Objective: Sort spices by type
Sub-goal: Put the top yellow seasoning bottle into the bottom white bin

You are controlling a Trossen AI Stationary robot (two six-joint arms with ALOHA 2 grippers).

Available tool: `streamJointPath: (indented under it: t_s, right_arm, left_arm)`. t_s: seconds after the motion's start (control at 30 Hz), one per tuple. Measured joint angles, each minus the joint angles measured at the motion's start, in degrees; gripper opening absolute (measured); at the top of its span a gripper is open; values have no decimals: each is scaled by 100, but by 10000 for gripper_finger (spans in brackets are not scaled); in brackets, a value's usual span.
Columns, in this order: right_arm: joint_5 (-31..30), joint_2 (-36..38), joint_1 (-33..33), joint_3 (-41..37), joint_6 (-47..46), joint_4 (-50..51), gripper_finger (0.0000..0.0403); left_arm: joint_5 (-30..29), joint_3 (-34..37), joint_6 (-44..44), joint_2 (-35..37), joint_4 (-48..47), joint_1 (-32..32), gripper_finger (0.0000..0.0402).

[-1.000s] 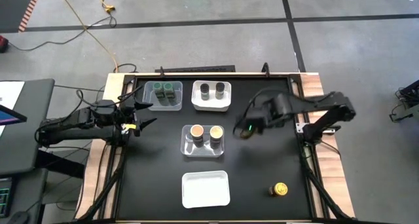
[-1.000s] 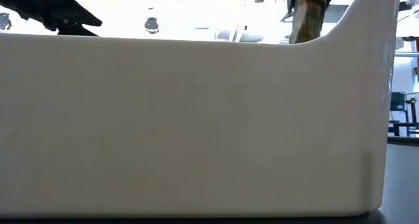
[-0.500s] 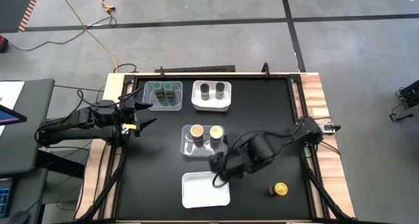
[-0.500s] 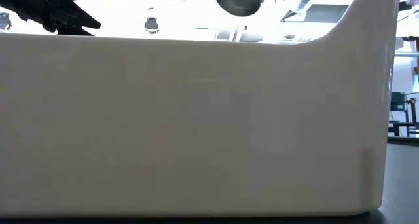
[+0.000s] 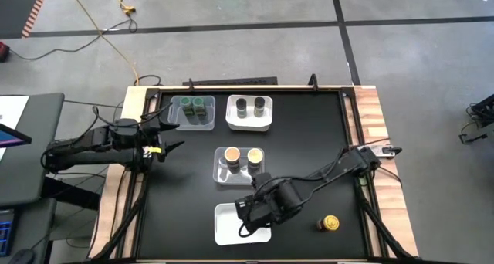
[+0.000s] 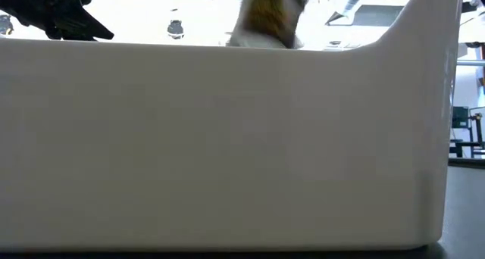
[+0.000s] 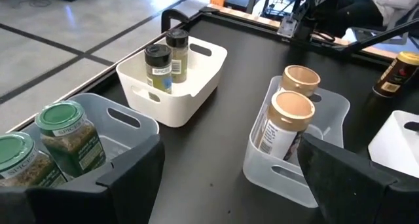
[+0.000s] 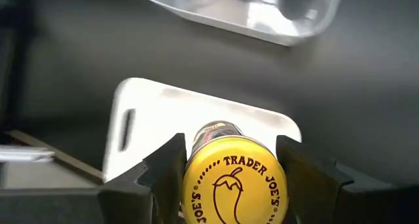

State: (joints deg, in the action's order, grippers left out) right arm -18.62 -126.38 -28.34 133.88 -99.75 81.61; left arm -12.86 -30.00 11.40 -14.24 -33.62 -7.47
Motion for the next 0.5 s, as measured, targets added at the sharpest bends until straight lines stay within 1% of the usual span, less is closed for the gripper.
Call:
streamJointPath:
  t_s: [0.1,0.3,0.5]
  right_arm:
    - [131,-225,13,-8,-249,216,240]
    - [204,-671,20,-6,-373,-108,245]
    - [217,-807,70,-5,-436,-66,248]
  left_arm:
    - [2,0,0,-3,-3,0,334]
    - [-2,2,0,-2,13,0,334]
    - [0,2,0,0,11,1,334]
